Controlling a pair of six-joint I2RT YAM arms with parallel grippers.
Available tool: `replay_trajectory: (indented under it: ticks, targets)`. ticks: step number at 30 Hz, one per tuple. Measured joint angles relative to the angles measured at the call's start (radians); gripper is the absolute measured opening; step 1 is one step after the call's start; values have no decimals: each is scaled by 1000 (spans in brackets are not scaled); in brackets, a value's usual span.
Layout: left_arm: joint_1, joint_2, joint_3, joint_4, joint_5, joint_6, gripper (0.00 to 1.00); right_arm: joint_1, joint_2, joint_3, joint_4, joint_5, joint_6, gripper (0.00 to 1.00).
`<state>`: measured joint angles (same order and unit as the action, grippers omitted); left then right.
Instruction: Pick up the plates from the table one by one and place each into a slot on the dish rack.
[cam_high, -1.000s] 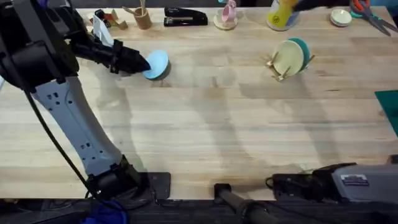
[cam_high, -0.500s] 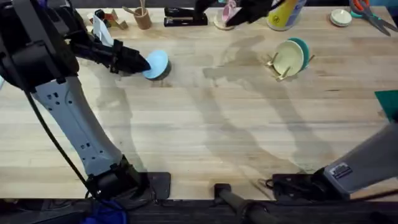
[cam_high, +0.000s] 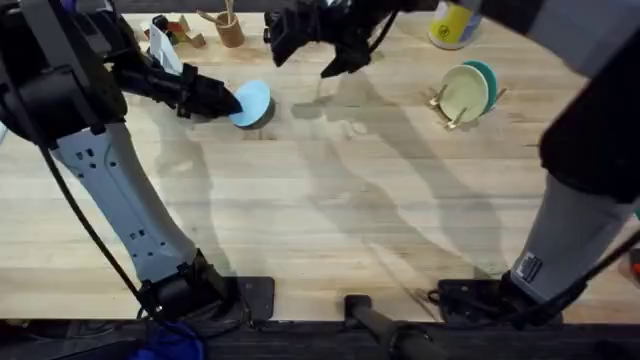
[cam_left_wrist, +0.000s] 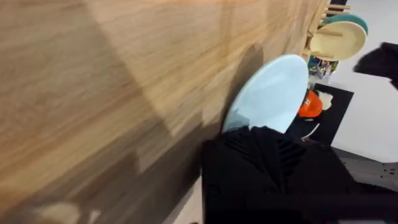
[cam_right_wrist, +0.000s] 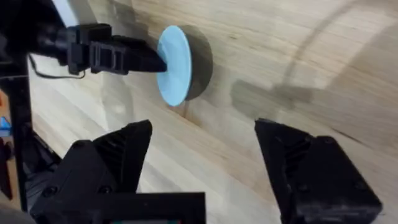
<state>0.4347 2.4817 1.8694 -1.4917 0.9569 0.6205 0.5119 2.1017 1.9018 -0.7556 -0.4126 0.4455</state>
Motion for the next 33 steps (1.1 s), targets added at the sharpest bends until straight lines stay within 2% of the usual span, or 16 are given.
replay_trajectory:
  ticks: [33]
  targets:
    - [0,0,0,4,0,0,41,148,254,1,375,-57,301,993]
